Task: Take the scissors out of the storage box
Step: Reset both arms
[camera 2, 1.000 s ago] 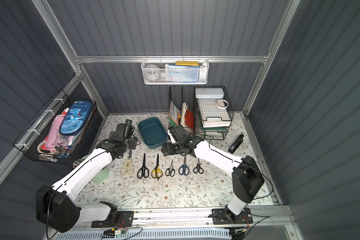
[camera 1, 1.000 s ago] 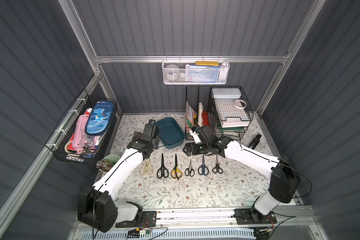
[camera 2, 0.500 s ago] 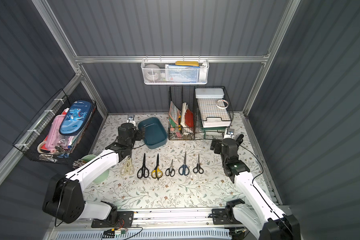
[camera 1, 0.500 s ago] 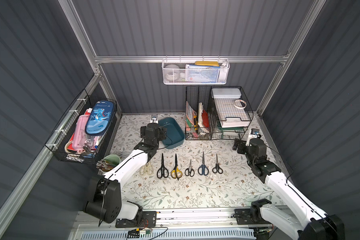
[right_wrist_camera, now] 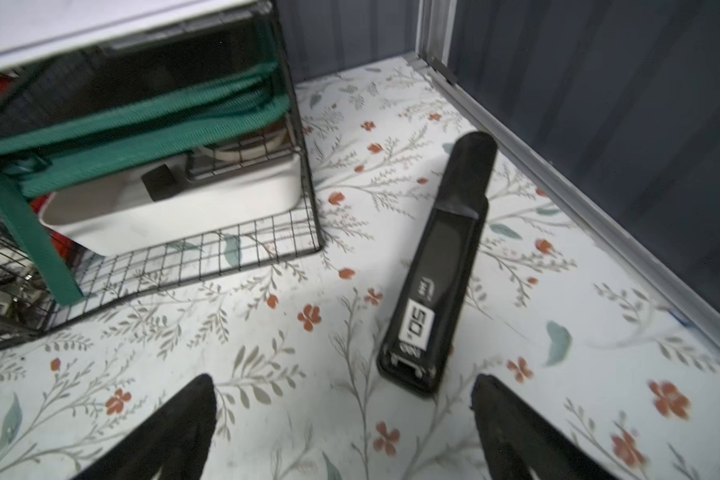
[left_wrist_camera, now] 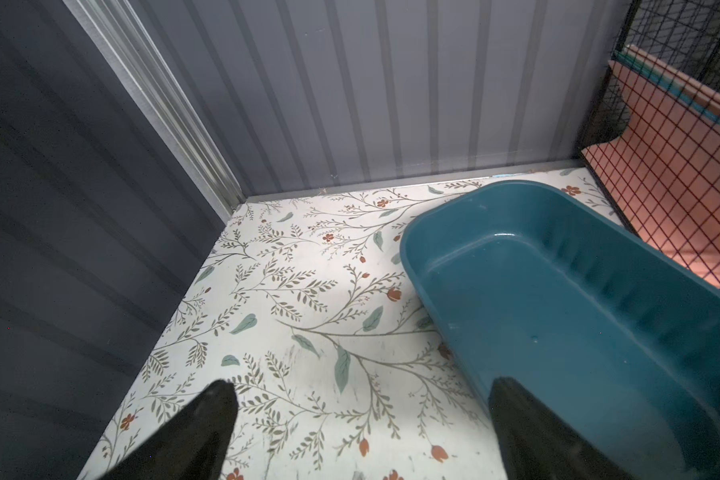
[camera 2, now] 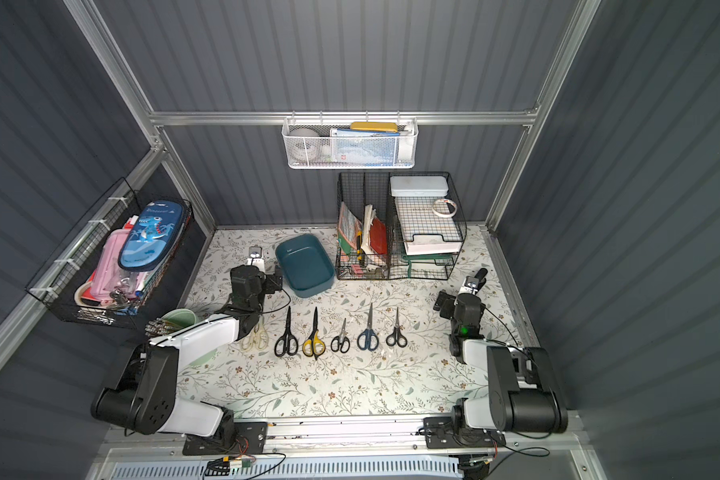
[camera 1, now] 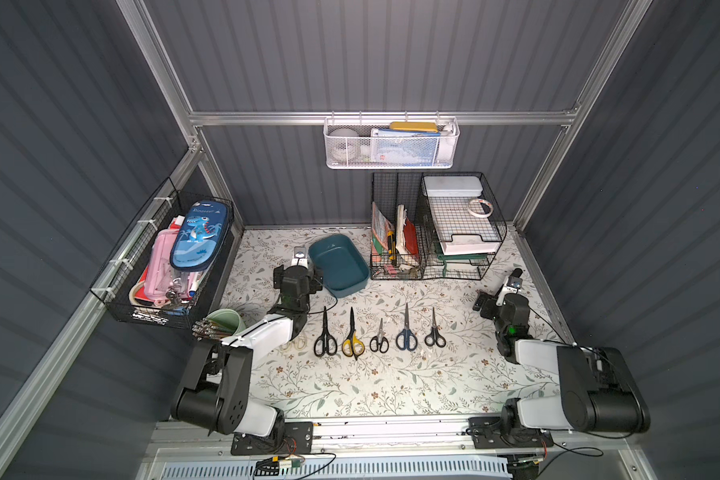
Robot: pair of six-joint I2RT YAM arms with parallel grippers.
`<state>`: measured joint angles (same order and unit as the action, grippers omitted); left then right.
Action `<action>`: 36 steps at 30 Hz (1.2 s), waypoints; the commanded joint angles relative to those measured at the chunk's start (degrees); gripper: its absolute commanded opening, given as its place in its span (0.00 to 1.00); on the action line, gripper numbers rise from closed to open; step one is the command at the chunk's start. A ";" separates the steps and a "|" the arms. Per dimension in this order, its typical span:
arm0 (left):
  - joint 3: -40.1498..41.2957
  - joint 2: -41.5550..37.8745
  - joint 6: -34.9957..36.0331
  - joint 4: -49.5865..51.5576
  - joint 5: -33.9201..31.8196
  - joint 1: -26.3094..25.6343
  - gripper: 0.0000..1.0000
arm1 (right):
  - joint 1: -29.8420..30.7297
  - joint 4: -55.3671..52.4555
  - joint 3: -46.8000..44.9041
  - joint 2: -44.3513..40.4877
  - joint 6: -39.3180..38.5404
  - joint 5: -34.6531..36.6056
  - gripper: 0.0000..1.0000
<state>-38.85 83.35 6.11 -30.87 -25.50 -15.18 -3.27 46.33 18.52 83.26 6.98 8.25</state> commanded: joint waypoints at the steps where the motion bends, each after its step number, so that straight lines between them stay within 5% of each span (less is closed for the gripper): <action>1: 2.06 -1.27 0.97 -5.29 6.78 2.44 0.99 | 0.10 23.96 -2.88 8.96 -1.09 -4.22 0.99; 5: 4.47 3.73 1.62 -13.98 10.46 2.97 1.00 | 0.02 4.34 1.82 2.81 -0.63 -3.91 0.99; 8: 6.71 9.27 2.40 -21.77 10.99 3.16 0.99 | 0.11 13.61 1.07 7.23 -1.57 -5.32 0.99; 11: 11.47 11.68 -0.49 -32.11 11.21 5.34 0.99 | 0.06 8.21 2.13 5.13 -1.27 -4.95 0.99; 13: 14.67 15.13 -1.40 -42.54 17.18 8.32 0.99 | 0.10 5.00 3.01 4.42 -1.58 -5.67 0.99; 15: 11.87 13.68 -0.51 -33.07 21.96 9.15 1.00 | 0.10 4.79 3.23 4.51 -1.72 -5.78 0.99; 17: 11.98 14.72 -0.71 -35.84 23.65 9.88 0.99 | 0.10 5.87 3.10 4.90 -1.78 -5.94 0.99; 20: 11.47 14.80 -2.48 -34.48 17.74 9.86 0.99 | 0.10 7.18 2.75 5.28 -1.85 -5.89 0.99; 36: 10.52 14.58 -2.68 -32.11 19.10 9.90 0.99 | 0.13 7.64 2.66 5.48 -1.87 -5.89 0.99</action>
<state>-27.29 98.43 4.38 -62.72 -7.18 -5.48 -3.27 53.12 20.78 88.55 5.45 2.59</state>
